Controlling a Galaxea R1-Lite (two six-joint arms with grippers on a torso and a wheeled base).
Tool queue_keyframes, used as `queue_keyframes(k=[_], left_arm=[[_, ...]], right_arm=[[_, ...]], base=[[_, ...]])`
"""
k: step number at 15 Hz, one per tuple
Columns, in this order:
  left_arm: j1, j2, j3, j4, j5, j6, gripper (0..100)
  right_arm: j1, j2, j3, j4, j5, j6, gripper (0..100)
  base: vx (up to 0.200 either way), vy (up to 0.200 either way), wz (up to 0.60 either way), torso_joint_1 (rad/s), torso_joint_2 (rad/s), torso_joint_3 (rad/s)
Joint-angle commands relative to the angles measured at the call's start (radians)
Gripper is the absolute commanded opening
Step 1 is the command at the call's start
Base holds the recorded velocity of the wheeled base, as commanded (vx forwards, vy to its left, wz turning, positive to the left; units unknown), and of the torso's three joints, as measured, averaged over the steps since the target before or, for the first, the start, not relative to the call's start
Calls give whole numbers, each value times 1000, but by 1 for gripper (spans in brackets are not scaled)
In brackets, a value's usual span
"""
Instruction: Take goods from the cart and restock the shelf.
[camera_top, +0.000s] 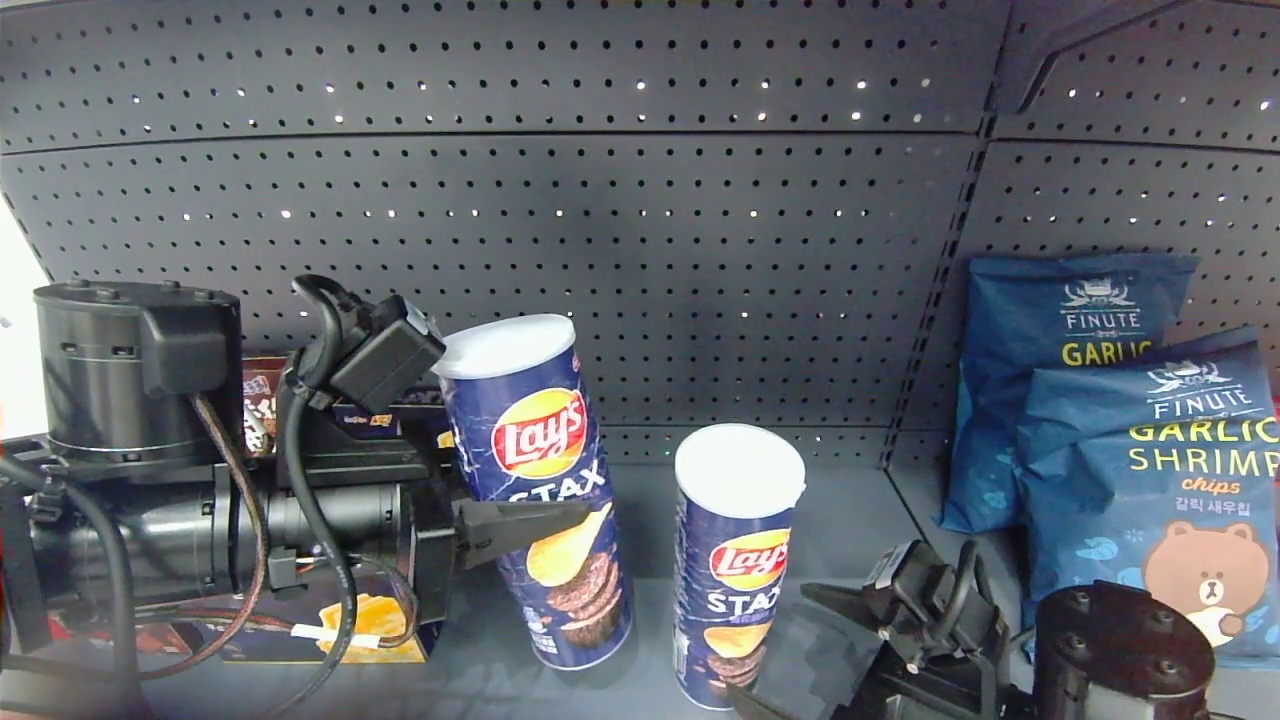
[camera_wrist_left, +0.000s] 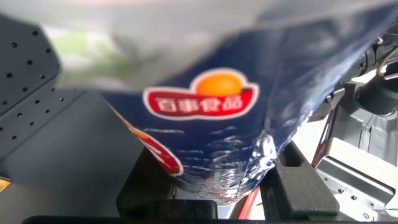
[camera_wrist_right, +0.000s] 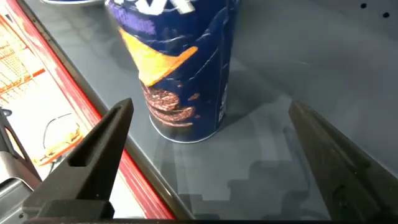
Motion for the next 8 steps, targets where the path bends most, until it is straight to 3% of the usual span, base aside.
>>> queue_keyframes(k=[1, 6, 8], left_arm=[[0, -1, 2, 0, 0, 0, 0], [-1, -1, 7, 0, 1, 2, 0], [3, -6, 8, 0, 17, 2, 0]], right_arm=[[4, -6, 1, -3, 0, -1, 100], [-36, -214, 50, -6, -31, -6, 100], [-193, -431, 130, 11, -31, -29, 100]], base=[[0, 0, 0, 0, 0, 0], [0, 0, 0, 0, 0, 0], [0, 0, 0, 0, 0, 0]])
